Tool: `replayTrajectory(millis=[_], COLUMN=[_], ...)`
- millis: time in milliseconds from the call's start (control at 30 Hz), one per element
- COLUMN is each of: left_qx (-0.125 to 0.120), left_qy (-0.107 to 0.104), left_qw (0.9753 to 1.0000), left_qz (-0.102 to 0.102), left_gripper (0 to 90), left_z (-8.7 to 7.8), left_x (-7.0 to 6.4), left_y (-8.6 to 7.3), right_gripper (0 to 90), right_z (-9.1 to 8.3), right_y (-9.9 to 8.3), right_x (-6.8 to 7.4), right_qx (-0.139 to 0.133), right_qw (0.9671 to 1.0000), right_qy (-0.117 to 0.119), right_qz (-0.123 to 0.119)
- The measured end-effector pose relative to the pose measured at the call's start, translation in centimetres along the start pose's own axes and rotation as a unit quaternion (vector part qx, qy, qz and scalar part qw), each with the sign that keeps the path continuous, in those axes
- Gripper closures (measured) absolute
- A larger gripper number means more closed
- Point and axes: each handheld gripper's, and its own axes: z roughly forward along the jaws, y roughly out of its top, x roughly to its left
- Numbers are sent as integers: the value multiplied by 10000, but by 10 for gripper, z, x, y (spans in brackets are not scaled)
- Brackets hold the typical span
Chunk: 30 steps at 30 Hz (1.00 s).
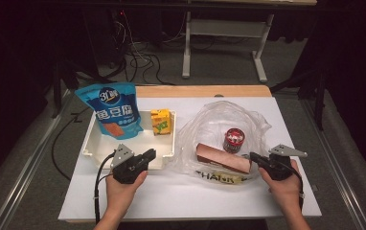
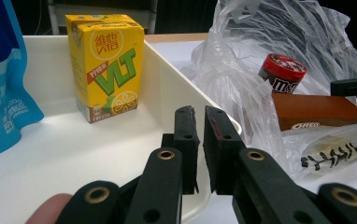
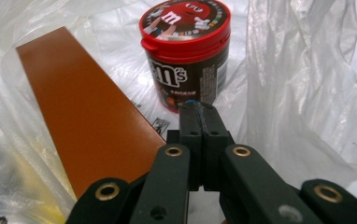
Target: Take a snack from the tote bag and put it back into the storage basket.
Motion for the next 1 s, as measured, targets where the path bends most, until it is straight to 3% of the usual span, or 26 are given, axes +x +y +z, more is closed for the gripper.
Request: replayTrajectory(millis=[567, 667, 700, 767, 867, 1000], left_qx=[16, 41, 41, 43, 38, 25], left_qy=[24, 27, 20, 21, 28, 25], left_qw=[10000, 10000, 10000, 10000, 10000, 10000], left_qz=[-18, -9, -5, -9, -7, -21], left_gripper=[839, 837, 836, 834, 834, 832], left_z=[0, 0, 1, 1, 1, 1], left_x=[2, 2, 2, 2, 2, 3], left_y=[-1, -1, -1, -1, -1, -1], right_gripper=[880, 829, 726, 623, 534, 429], right_z=[-13, -17, -18, -19, -20, -15], right_y=[-9, -10, -10, -9, -6, -5], right_x=[10, 11, 12, 13, 20, 29], right_qx=[101, 58, 31, -127, -260, -129], right_qw=[9994, 9991, 9993, 9991, 9978, 9965], right_qy=[344, 404, 364, 404, 541, 655], right_qz=[-23, -78, -88, -94, -287, -505])
